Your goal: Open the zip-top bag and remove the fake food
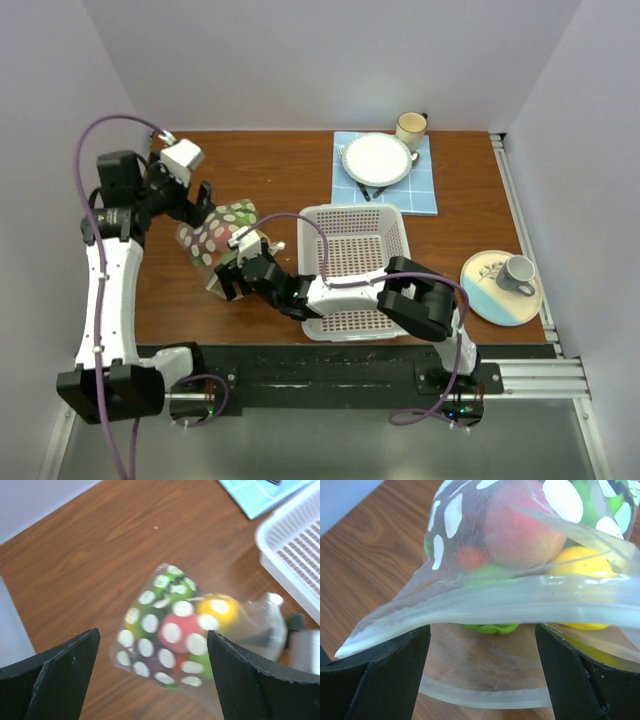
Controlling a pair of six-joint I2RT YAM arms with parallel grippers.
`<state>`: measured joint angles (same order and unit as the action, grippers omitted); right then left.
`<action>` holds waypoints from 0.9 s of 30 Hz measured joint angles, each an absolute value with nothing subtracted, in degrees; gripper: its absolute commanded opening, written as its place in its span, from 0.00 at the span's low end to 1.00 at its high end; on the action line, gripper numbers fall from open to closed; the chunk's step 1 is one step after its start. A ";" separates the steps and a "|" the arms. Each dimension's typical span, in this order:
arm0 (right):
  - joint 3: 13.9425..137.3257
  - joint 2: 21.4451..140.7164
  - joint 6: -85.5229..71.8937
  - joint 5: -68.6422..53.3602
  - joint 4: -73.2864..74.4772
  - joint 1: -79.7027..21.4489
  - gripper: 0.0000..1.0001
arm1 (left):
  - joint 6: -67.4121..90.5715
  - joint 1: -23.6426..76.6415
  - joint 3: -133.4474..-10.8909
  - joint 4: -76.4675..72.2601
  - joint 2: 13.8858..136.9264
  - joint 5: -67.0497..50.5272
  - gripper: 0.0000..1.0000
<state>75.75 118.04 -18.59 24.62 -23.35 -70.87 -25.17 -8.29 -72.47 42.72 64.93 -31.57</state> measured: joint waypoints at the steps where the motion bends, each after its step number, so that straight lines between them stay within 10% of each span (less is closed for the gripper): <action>1: 75.46 118.04 -18.59 24.67 -23.31 -70.87 0.89 | -25.17 -10.11 -73.63 42.00 66.54 -32.40 0.94; 14: 77.19 118.83 -16.86 24.73 -21.76 -71.35 0.88 | -22.68 -14.11 -75.02 30.02 101.16 -29.04 0.79; 27: 83.99 125.67 -16.29 24.47 -19.84 -71.37 0.88 | -27.81 -11.05 -61.08 19.53 93.86 -25.08 0.73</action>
